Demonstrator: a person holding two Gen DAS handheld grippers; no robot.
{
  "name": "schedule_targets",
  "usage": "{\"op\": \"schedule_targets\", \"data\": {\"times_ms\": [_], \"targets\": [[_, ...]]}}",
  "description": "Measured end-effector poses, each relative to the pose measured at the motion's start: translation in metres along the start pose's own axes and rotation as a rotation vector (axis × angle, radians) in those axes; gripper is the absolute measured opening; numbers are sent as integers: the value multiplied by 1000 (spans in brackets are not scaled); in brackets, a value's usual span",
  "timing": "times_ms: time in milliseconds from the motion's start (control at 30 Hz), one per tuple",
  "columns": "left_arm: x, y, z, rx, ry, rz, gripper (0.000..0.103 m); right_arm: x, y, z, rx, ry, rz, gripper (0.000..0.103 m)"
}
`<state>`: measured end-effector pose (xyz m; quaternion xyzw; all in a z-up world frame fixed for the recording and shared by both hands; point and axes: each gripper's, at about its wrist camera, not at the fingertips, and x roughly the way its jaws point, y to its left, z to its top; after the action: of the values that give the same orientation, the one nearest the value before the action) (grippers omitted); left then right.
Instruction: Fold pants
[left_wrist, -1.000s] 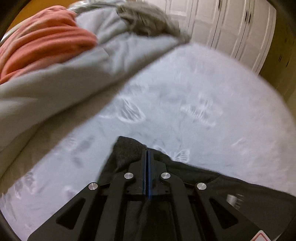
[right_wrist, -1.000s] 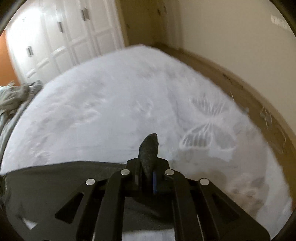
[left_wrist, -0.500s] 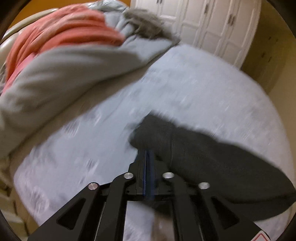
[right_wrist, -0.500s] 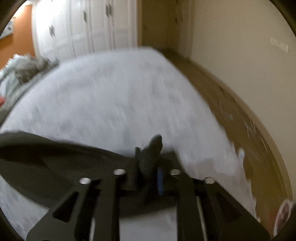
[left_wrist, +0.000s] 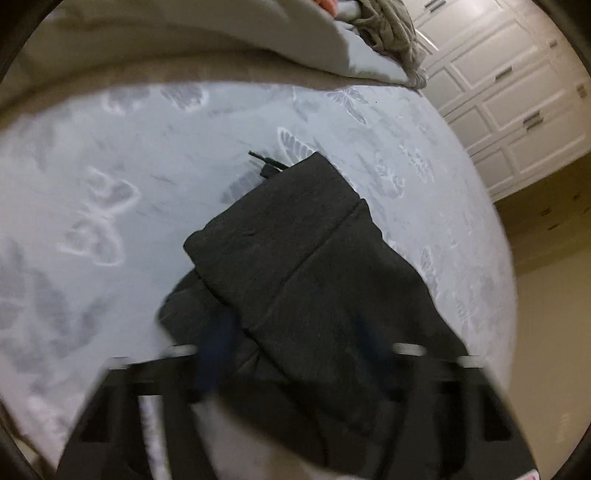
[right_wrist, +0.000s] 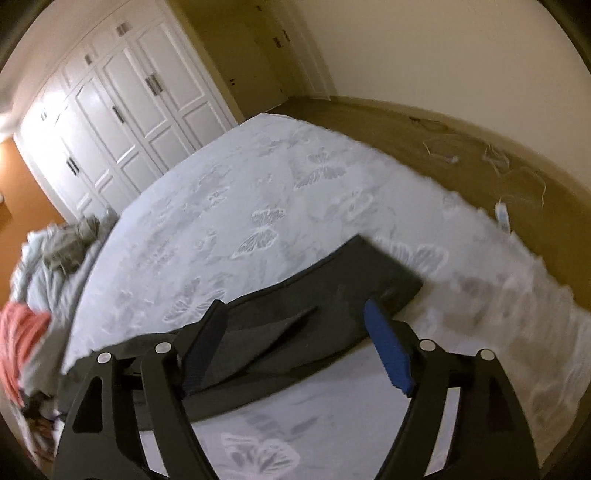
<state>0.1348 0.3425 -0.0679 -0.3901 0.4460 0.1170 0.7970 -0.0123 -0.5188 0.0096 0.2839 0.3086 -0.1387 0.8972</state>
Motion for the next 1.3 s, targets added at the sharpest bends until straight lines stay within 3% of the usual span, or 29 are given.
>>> {"op": "schedule_targets", "data": {"times_ms": [33,233,367,500,600,667,700,733,800,833,900,967,1067,1133,1167,1200,1233,1300], "targets": [[2,1,1,5,11,-23,6,2,-2,-3,5,0,-4,75],[-40,-11,-2,103,-55,-132,6,27,-13,-11,65,57,-26,75],[-57,-12,-14,113,-34,-161,5,28,-10,-8,131,79,-19,75],[-65,-9,-16,143,-23,-145,5,44,-1,-9,180,159,3,75],[-58,-3,-15,159,3,-110,6,84,-1,-12,198,256,-55,73],[-47,1,-15,162,24,-77,6,106,-3,-17,179,292,-119,51],[-45,4,-13,160,27,-68,6,108,-3,-18,163,276,-143,19],[-45,7,-13,157,30,-67,6,105,-1,-12,149,241,-138,0],[-45,9,-11,153,31,-77,6,79,0,5,211,130,7,0],[-46,10,-10,153,33,-87,6,54,7,17,192,23,75,0],[-46,9,-10,157,33,-81,6,17,12,28,126,-121,115,0],[-43,9,-11,150,41,-70,6,18,-10,22,148,-81,55,0],[-40,9,-12,140,44,-48,6,44,-50,-10,196,108,-138,2],[-37,8,-13,137,49,-37,6,47,-62,-18,243,165,-143,6],[-36,8,-13,137,50,-31,6,46,-63,-16,267,163,-125,11],[-36,8,-14,135,51,-30,6,44,-61,-12,291,150,-101,32],[-36,8,-14,126,52,-34,6,42,-56,-6,308,127,-82,65],[-36,9,-14,112,49,-45,6,45,-37,10,287,86,-78,70]]}}
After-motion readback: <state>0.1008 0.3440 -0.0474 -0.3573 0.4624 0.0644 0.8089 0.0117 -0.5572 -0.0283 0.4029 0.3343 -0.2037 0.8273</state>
